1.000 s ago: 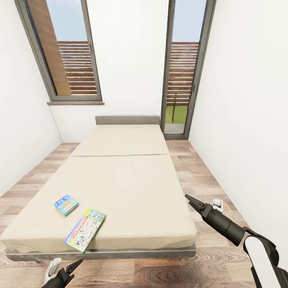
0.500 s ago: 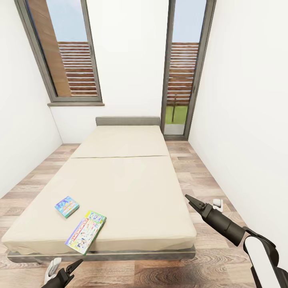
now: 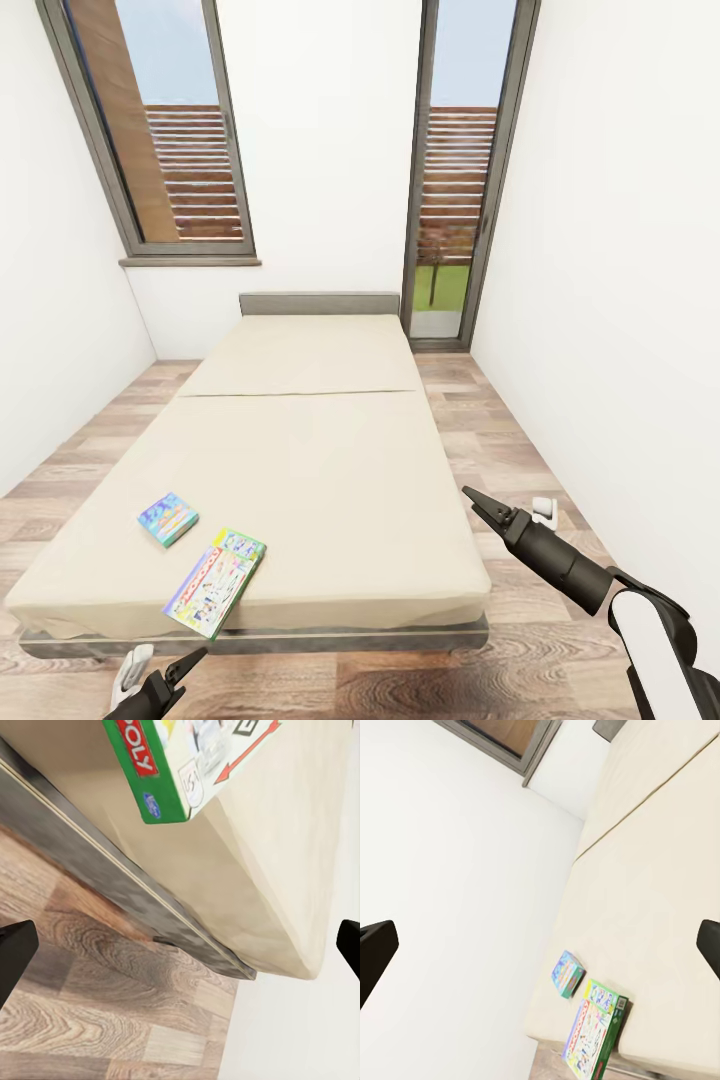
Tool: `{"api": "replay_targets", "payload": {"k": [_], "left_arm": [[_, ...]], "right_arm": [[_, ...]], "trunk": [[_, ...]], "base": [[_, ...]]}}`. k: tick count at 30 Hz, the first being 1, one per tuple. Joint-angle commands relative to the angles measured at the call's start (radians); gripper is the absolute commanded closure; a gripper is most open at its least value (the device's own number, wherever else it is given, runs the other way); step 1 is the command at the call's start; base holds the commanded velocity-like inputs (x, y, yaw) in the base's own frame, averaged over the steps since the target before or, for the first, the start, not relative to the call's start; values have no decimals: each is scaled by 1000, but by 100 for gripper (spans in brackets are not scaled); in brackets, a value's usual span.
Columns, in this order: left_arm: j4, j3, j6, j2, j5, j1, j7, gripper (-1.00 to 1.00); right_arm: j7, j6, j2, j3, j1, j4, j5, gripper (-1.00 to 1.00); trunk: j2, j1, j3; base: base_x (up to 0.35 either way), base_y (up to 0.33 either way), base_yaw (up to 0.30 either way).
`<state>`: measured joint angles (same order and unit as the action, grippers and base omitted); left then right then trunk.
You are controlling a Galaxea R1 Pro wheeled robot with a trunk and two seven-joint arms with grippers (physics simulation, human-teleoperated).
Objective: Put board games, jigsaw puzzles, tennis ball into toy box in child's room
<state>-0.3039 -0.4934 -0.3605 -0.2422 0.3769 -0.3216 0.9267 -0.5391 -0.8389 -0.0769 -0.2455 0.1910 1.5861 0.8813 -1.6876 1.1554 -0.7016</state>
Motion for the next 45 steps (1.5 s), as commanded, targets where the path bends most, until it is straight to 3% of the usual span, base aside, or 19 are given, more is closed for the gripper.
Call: {"api": "replay_targets", "payload": {"k": [1,45], "left_arm": [[0,-1,-9,0,7,-1,2,-100],[0,-1,-6,0,5,-1,0,-100]], "right_arm": [[-2,-6,0,-1,1,0,1,-100],[-2,-6,0,0,1,0,1,-100]], "trunk": [[0,0,-1],[0,0,-1]], "base": [[24,0,0],[42,36,0]]}}
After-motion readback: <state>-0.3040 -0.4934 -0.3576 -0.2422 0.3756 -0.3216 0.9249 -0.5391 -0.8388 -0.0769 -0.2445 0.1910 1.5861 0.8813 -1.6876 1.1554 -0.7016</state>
